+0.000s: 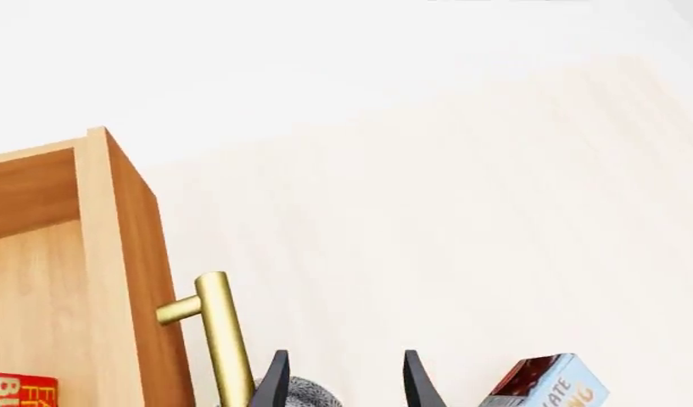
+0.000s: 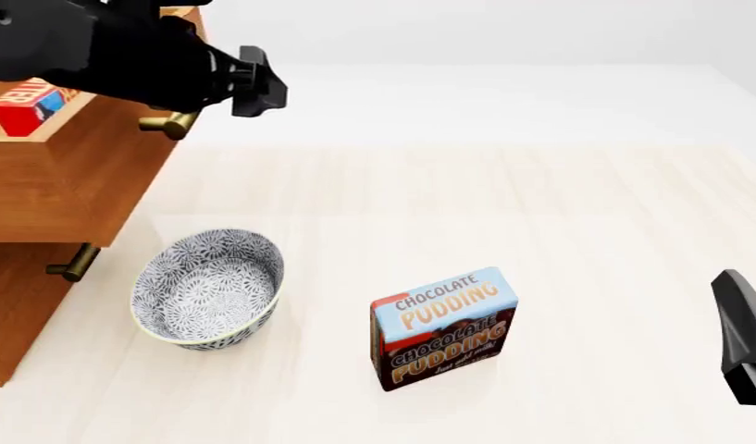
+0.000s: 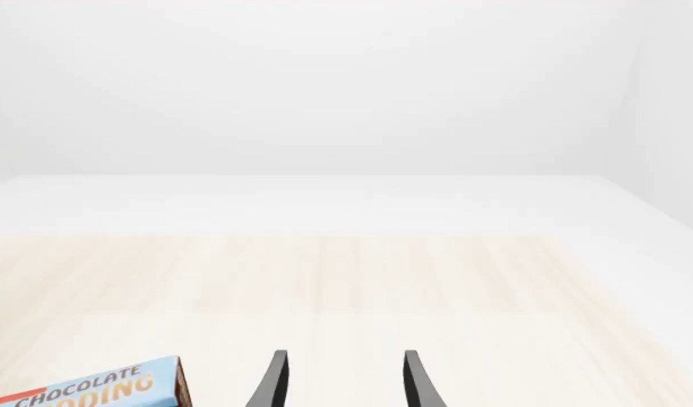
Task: Put the butter at the back in the top drawer of the cabinet and close it.
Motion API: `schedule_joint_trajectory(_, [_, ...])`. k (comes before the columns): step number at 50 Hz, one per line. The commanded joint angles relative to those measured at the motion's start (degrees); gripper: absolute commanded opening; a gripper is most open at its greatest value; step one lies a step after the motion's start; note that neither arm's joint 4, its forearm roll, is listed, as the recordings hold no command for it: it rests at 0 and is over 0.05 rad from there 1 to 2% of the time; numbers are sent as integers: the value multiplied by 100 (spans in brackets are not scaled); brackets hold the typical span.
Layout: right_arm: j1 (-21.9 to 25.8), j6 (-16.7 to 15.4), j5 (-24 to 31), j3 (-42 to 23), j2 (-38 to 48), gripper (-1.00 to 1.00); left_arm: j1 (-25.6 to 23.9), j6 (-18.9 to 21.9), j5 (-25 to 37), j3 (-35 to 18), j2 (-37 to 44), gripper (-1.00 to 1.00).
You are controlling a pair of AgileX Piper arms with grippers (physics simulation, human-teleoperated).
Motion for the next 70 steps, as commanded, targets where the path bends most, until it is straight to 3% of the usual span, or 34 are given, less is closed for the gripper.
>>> schedule_joint_trajectory(1, [0,0,0,0,0,100,219,8,30,208,-180,100])
schedule_joint_trajectory(37, [0,0,0,0,0,100,827,86,64,556,-556,100])
schedule_joint_trajectory(70, [0,0,0,0,0,100,1473,620,-48,695,-432,100])
